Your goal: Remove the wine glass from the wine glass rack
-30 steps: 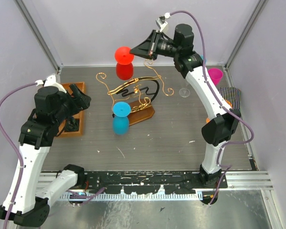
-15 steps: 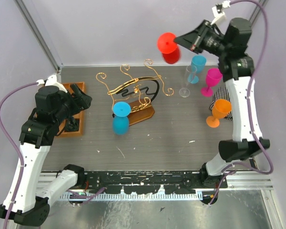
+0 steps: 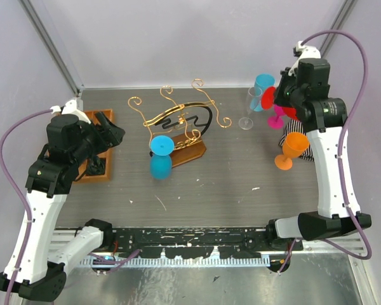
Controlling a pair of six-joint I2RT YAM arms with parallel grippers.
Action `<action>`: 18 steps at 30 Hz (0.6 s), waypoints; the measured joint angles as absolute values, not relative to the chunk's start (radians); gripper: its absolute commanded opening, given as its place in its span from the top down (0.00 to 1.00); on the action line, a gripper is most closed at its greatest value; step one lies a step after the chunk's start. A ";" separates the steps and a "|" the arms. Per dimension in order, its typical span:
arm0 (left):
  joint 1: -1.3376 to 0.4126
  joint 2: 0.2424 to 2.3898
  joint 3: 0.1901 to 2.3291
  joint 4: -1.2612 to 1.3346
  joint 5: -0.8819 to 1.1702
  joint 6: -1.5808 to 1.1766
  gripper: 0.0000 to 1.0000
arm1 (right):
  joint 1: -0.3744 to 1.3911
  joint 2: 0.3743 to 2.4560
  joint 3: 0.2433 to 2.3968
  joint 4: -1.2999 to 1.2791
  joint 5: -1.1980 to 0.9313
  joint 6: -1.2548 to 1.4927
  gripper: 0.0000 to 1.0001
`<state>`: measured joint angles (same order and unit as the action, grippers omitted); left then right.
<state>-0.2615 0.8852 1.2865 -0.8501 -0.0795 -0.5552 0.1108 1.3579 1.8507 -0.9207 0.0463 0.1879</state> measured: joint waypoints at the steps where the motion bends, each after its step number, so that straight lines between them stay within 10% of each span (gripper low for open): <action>1: -0.262 0.885 1.287 -0.848 -0.075 -0.558 0.15 | 0.116 1.358 1.828 -0.924 0.093 0.172 0.99; 18: -0.262 0.877 1.287 -0.828 -0.049 -0.585 0.15 | 0.332 1.367 1.598 -0.929 0.528 0.057 0.99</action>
<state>-0.2615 0.8772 1.2865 -0.8280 -0.0486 -0.5850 0.3325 1.3670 1.5982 -0.9287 0.5282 0.0574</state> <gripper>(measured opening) 0.849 0.036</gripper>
